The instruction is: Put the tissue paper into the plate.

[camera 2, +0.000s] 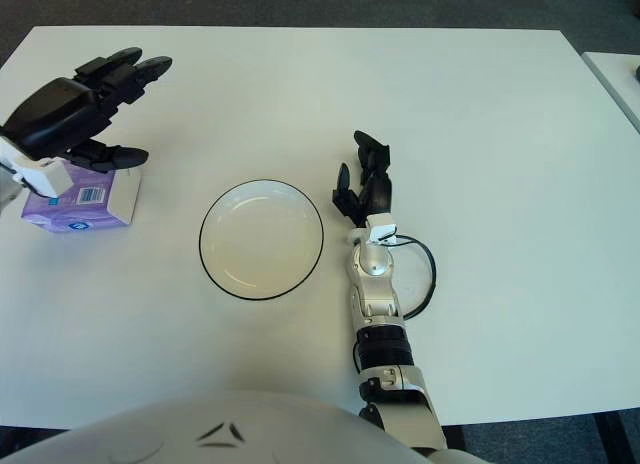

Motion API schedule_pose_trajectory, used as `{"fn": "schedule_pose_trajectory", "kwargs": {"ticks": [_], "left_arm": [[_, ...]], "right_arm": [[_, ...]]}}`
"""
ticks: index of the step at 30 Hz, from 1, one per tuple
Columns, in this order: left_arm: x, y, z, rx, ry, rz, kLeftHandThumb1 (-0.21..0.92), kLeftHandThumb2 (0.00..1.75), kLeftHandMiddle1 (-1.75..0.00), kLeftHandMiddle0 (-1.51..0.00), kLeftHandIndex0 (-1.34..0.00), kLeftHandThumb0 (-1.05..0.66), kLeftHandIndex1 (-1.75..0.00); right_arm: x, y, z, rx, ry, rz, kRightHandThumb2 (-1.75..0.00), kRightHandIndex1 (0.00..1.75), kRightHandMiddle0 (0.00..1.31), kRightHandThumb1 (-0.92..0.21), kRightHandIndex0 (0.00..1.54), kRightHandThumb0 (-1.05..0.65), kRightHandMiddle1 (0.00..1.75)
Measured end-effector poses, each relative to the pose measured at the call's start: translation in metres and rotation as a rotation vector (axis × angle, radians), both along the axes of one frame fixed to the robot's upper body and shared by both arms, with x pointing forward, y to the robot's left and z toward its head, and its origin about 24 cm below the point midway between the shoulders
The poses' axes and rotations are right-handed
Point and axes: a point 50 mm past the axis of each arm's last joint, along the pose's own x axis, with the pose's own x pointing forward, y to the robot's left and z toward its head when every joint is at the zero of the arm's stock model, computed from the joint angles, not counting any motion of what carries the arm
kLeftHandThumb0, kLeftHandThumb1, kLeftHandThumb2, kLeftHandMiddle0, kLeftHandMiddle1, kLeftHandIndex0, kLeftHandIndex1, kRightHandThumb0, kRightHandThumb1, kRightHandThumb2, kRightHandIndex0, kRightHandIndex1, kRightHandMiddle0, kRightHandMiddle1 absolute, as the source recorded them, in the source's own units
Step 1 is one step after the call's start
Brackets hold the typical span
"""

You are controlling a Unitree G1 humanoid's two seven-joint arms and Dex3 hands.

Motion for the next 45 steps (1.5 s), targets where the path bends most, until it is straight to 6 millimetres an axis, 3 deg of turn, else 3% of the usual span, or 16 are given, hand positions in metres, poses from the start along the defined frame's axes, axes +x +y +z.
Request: {"fn": "schedule_pose_trajectory", "kwargs": {"ticks": [9,16,27,45], "left_arm": [[-0.004,0.006,0.016,0.239,0.149,0.106,0.92,0.88,-0.03,-0.09,0.00,-0.90,-0.31],[-0.003,0.002,0.023,0.343,0.213,0.118,0.92,0.84,-0.03,-0.10,0.00,-0.94,-0.27],[0.000,0.005,0.022,0.530,0.290,0.136,0.92,0.75,-0.01,-0.07,0.00,-0.99,-0.13],[0.015,0.022,0.002,0.649,0.441,0.291,0.92,0.61,0.00,-0.03,0.00,-1.04,-0.08]], "right_arm": [[0.003,0.000,0.000,0.004,-0.002,0.005,-0.67,0.44,0.00,-0.92,0.27,-0.55,0.89],[0.005,0.001,0.000,0.005,-0.003,0.011,-0.67,0.44,0.00,-0.92,0.26,-0.56,0.89],[0.006,0.000,0.000,0.005,-0.014,0.023,-0.70,0.43,0.00,-0.92,0.27,-0.56,0.85],[0.010,-0.001,0.000,0.021,-0.014,0.024,-0.69,0.41,0.00,-0.92,0.26,-0.55,0.87]]}}
